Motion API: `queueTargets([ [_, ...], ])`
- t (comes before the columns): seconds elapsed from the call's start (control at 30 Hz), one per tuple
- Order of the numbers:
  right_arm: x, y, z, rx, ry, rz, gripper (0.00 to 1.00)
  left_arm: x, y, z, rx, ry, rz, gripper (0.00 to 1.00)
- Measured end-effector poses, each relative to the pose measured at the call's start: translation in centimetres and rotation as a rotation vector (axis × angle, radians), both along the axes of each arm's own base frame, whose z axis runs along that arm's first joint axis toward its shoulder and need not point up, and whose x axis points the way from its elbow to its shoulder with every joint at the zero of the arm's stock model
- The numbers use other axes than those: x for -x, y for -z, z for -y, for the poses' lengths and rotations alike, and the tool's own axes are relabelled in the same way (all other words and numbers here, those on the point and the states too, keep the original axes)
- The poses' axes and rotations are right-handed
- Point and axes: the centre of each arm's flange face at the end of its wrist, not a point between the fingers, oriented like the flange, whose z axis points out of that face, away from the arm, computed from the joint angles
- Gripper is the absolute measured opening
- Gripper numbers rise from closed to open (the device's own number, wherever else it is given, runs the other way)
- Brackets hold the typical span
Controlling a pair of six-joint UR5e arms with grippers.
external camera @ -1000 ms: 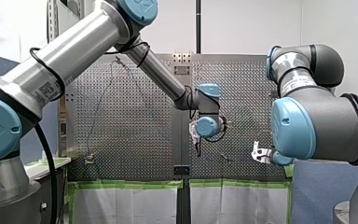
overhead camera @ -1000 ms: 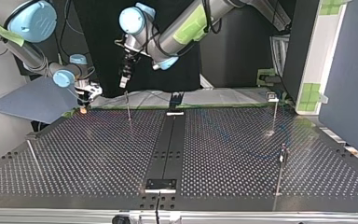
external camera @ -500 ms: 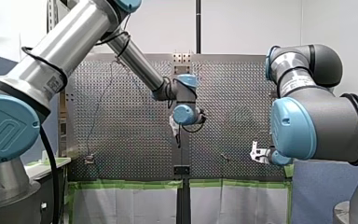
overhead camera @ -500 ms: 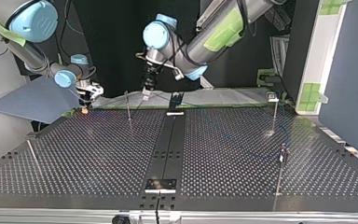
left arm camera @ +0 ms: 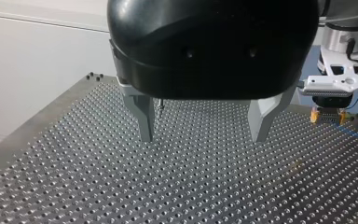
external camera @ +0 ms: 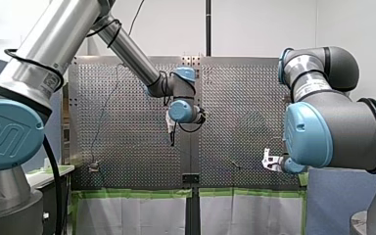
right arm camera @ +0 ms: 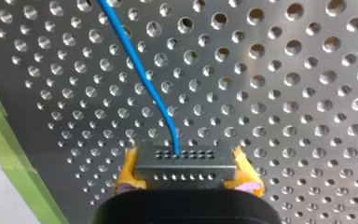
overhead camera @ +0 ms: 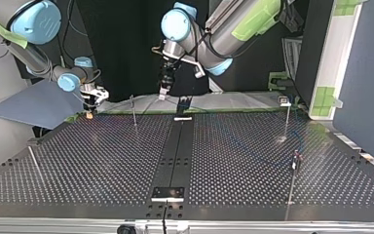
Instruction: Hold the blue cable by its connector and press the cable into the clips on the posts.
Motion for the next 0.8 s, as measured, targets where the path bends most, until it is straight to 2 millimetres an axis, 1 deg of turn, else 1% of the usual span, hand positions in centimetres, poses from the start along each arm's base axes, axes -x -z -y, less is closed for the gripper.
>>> queueTargets([
  [0.23,0.1,0.0,0.0,-0.003,0.008,-0.006,0.0,1.9,-1.1,-1.6,-0.005,0.002,0.004,1.0],
  [0.37,0.6,0.0,-0.1,-0.017,0.023,-0.024,0.0,3.2,-1.8,-2.8,-0.005,0.001,0.003,1.0],
  [0.43,0.8,-0.3,-0.1,-0.024,0.026,-0.034,0.0,3.8,-2.1,-3.3,-0.005,0.0,0.004,1.0],
  [0.63,0.7,-2.5,-0.5,-0.019,0.028,-0.043,0.0,5.6,-2.8,-5.0,-0.005,0.001,0.005,1.0],
  [0.8,0.1,-4.4,-1.6,-0.013,0.032,-0.043,0.0,7.1,-3.6,-6.3,0.013,0.003,0.022,1.0],
])
